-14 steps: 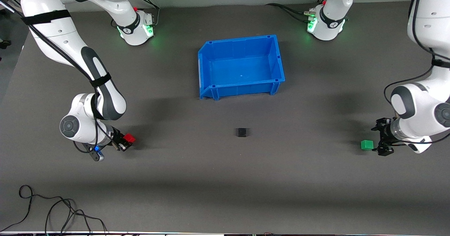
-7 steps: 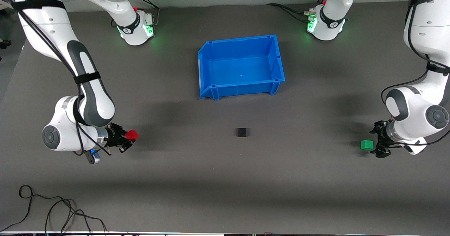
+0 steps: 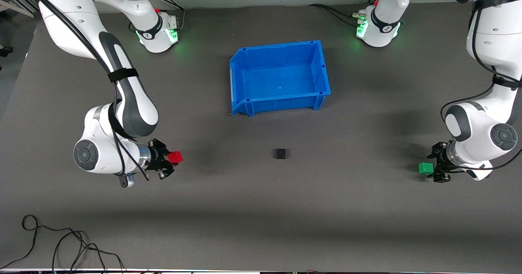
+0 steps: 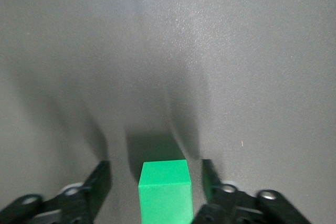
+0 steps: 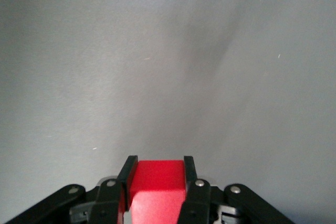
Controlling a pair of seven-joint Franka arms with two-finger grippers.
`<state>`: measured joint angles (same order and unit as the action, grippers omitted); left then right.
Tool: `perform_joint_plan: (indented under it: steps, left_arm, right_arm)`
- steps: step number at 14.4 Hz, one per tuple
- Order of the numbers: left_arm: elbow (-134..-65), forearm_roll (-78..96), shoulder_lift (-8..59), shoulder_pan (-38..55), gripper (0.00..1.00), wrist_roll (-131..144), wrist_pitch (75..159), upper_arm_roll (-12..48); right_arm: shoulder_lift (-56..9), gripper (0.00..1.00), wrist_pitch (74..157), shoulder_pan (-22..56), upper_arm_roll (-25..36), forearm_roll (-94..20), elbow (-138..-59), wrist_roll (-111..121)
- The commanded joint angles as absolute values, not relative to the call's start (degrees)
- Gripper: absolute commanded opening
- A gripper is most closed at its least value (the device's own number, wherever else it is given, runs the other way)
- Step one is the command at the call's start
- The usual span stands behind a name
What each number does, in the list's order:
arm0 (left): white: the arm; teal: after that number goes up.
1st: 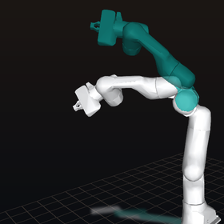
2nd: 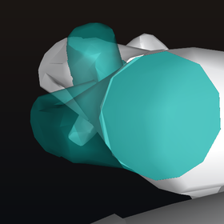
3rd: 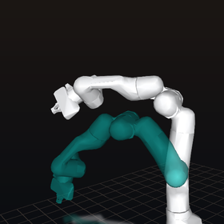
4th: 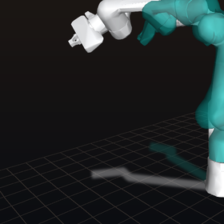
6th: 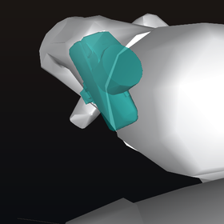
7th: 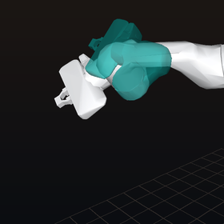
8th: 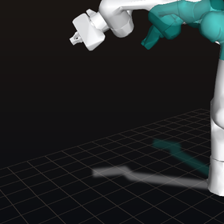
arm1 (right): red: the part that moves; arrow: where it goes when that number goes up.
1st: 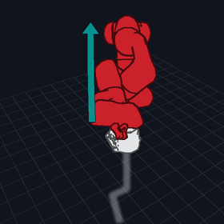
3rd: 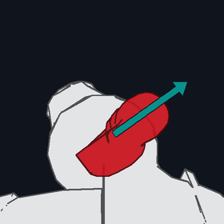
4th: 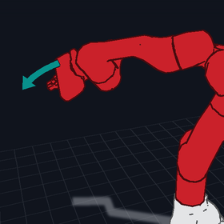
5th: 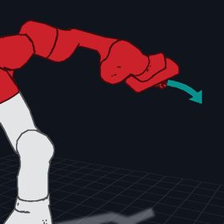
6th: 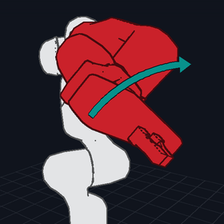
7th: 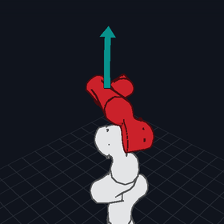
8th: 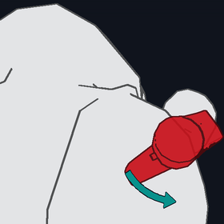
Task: Attach green and red cubes to black cube
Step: 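Carry the red cube and green cube toward the black cube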
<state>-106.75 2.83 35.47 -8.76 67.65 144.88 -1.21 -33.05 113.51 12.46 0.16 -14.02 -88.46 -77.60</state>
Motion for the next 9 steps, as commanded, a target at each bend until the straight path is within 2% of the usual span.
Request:
perform_joint_plan:
  steps: [1,2,4,7,9]
  left_arm:
    - [-105.6,1.8,36.1,-8.3,0.00,69.1,144.9,-1.7]
    - [-105.4,1.8,36.1,-8.2,0.00,69.1,144.9,-1.6]
    - [-105.3,1.8,36.1,-8.3,0.00,69.1,144.7,-1.6]
    - [-105.1,1.7,35.6,-7.9,0.00,69.3,143.5,-1.6]
    - [-104.9,1.8,34.8,-5.8,0.00,70.7,139.5,-1.6]
  right_arm:
    - [-37.6,0.14,113.0,15.1,0.4,-19.3,-82.0,-86.2]
    - [-41.4,0.14,113.0,15.6,-0.1,-25.9,-77.0,-89.4]
    - [-46.7,0.14,112.9,19.2,0.2,-27.8,-70.0,-93.1]
    - [-46.5,0.14,111.9,18.7,0.5,-27.1,-69.6,-94.0]
    - [-46.4,0.14,109.6,18.9,0.6,-24.3,-70.0,-94.2]
